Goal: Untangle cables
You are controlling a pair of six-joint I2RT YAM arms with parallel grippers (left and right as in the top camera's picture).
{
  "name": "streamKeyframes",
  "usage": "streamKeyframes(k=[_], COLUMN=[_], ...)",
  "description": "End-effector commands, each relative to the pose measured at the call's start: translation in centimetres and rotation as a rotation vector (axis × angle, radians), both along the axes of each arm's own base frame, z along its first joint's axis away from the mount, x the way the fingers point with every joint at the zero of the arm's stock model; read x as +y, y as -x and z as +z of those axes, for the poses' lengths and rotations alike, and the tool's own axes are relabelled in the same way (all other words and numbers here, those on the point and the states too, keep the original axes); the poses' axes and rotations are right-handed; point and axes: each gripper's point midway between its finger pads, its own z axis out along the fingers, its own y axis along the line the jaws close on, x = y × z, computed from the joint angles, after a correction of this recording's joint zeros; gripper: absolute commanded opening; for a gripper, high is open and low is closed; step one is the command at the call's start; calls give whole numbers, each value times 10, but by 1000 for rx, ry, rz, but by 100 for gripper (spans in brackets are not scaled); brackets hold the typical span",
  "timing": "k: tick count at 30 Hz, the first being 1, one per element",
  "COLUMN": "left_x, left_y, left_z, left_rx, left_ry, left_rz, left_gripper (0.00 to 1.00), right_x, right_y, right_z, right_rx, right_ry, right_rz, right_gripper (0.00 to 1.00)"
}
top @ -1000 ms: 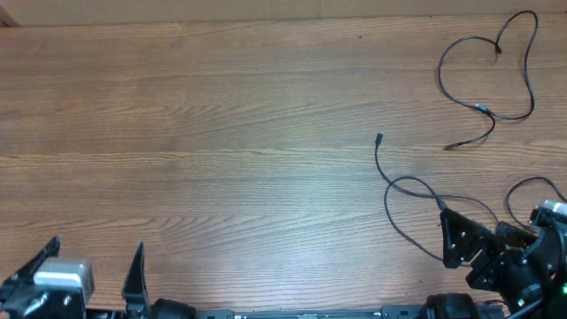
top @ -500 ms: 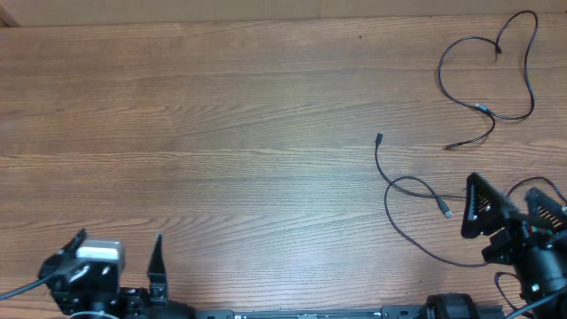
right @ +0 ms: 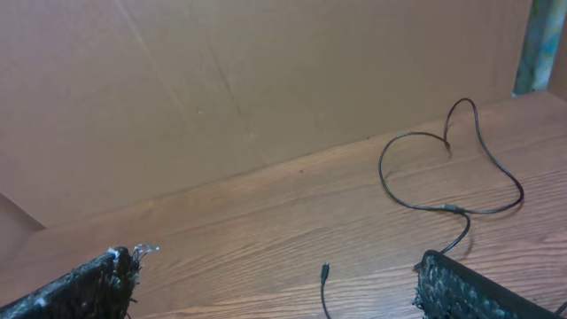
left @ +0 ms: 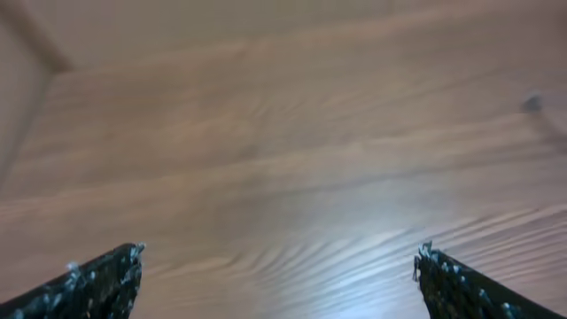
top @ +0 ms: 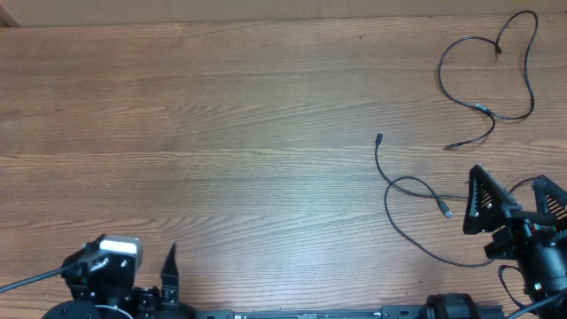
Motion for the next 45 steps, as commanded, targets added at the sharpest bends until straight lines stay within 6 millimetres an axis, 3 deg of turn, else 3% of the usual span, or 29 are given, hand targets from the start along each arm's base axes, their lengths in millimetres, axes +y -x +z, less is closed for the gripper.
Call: streamKeyframes(k=[1, 5, 8, 28, 37, 41, 45], left_x=[-25, -26, -28, -28, -28, -28, -28], left_y=[2, -5, -11, -12, -12, -12, -12], left_z=[-8, -37, -44, -45, -45, -45, -45], left_rx=[37, 117, 125, 127, 127, 127, 127], left_ry=[110, 89, 87, 87, 87, 87, 87], left_rz=[-96, -88, -88, -88, -88, -88, -88], left_gripper=[100, 100, 100, 100, 100, 100, 100], right_x=[2, 6, 6, 5, 3, 0, -5], right_y=[-1, 0, 0, 3, 17, 13, 0], right_z=[-1, -4, -5, -16, -50, -48, -36], right_rx=[6, 16, 21, 68, 217, 198, 61], right_ry=[8, 3, 3, -2, 10, 10, 2], right_rz=[14, 35, 34, 32, 21, 6, -26], right_gripper=[100, 100, 100, 100, 100, 100, 100])
